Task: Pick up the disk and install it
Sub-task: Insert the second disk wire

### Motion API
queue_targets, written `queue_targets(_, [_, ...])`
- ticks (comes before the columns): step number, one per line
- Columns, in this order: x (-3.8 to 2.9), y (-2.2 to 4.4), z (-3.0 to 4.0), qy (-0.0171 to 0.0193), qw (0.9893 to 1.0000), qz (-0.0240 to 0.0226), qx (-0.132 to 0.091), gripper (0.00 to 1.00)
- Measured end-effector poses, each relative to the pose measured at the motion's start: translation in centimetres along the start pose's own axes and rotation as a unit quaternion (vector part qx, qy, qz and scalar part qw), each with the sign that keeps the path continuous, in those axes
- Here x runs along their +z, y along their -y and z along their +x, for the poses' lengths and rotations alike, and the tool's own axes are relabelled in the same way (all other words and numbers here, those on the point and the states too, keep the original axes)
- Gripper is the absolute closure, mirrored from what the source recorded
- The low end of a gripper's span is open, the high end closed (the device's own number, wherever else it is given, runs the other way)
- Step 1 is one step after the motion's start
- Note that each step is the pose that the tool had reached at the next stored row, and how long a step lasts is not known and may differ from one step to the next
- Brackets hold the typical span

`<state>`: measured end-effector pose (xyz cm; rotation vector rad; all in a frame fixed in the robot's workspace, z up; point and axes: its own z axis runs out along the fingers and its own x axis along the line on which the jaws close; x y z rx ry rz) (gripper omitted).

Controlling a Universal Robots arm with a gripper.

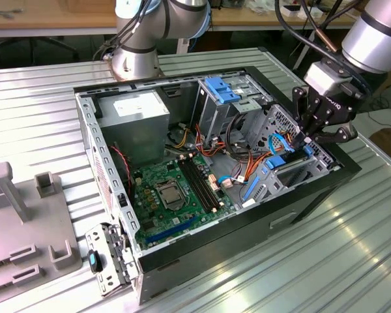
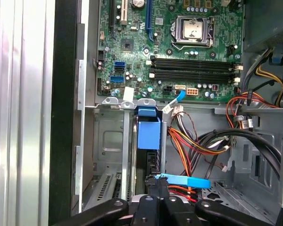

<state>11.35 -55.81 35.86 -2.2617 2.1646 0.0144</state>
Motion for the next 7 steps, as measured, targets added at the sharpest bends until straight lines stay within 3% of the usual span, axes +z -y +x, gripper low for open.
queue_targets(7, [-0.01, 0.00, 0.00, 0.0000, 1.0000, 0.0000, 0.000, 0.89])
